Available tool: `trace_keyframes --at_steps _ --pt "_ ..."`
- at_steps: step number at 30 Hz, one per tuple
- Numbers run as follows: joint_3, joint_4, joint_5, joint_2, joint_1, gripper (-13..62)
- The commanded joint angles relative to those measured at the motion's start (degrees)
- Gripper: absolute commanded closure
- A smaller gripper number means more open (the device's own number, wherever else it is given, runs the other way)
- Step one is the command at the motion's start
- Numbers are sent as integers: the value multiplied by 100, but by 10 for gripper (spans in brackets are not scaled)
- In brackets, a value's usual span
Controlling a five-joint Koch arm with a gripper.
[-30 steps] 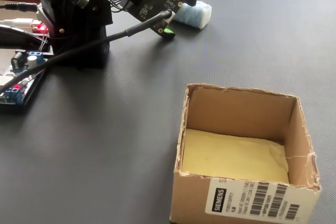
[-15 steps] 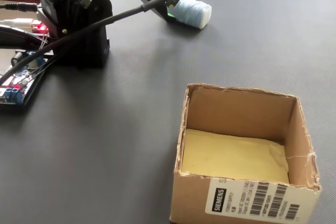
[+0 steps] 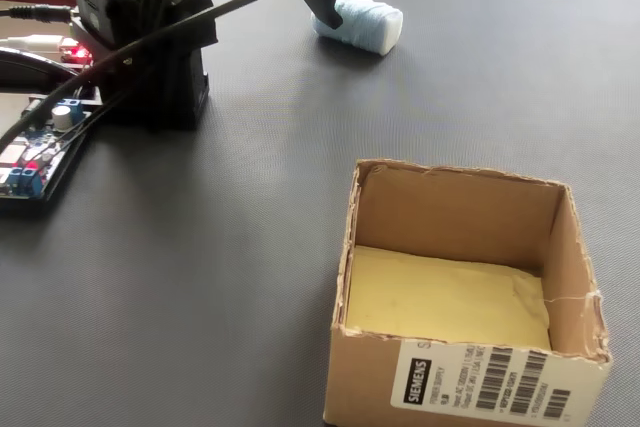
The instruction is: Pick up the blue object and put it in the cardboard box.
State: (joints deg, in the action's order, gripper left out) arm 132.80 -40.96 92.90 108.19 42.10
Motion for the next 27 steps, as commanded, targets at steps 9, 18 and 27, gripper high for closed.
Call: trace_keyframes --at_steps 9,18,27 --pt "-756 -70 378 -1178 369 163" --pt "-782 237 686 -1863 396 208" --pt "-738 756 387 -2127 316 396"
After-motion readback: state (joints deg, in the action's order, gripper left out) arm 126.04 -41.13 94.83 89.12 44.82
